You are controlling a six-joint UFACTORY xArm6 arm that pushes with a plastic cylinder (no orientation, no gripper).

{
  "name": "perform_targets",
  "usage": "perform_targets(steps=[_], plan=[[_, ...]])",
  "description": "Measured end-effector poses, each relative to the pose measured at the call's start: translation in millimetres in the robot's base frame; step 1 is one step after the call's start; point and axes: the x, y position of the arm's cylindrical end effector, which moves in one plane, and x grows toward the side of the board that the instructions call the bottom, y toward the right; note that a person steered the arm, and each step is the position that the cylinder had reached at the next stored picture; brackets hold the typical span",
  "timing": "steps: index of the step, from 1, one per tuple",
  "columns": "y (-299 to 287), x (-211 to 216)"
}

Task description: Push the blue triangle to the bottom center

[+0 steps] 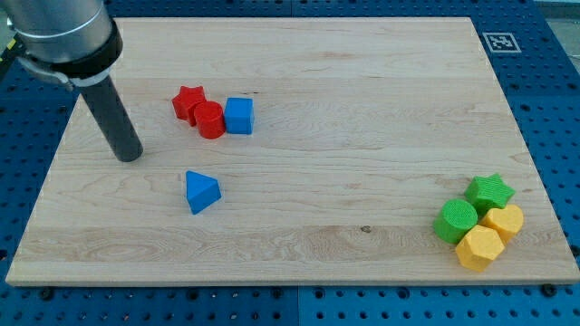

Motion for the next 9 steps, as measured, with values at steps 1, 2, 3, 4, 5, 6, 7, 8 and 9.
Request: perform_targets(steps=[1,2,3,4,5,6,7,8,9], plan=[[23,36],[61,44],[102,45],[120,64],[120,69],[119,53],[125,41],[140,41],[153,30]])
